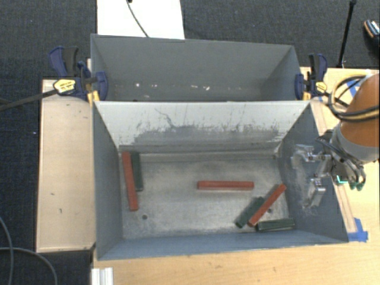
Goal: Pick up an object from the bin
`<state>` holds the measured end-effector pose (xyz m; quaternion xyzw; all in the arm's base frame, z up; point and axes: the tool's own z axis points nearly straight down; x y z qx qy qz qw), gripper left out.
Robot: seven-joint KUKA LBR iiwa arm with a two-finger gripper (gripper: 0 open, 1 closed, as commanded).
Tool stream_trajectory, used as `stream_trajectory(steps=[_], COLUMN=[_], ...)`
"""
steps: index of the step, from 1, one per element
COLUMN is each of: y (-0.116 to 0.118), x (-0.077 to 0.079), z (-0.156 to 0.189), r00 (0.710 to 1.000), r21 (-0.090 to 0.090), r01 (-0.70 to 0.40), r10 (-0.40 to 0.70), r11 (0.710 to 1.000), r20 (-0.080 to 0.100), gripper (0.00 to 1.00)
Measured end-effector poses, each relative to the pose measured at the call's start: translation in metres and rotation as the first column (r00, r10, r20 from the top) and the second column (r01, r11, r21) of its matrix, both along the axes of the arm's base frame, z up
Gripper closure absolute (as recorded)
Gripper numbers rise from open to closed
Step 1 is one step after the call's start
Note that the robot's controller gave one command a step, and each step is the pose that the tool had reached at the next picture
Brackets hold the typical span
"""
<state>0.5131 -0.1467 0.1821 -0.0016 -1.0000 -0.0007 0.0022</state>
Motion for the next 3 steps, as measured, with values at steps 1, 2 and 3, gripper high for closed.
stream_trajectory(steps=[1, 2, 3], y=[0.034, 0.055, 0.121], x=[0.037, 0.058, 0.052], z=[0.047, -0.091, -0.112], r00=[1.0, 0.947, 0.892], r21=[-0.002, 0.002, 0.001], r01=[-0.026, -0.322, -0.453], r10=[0.026, 0.322, 0.453], r11=[1.0, 0.947, 0.892], r20=[0.014, 0.002, 0.006], gripper=[0.0, 0.0, 0.0])
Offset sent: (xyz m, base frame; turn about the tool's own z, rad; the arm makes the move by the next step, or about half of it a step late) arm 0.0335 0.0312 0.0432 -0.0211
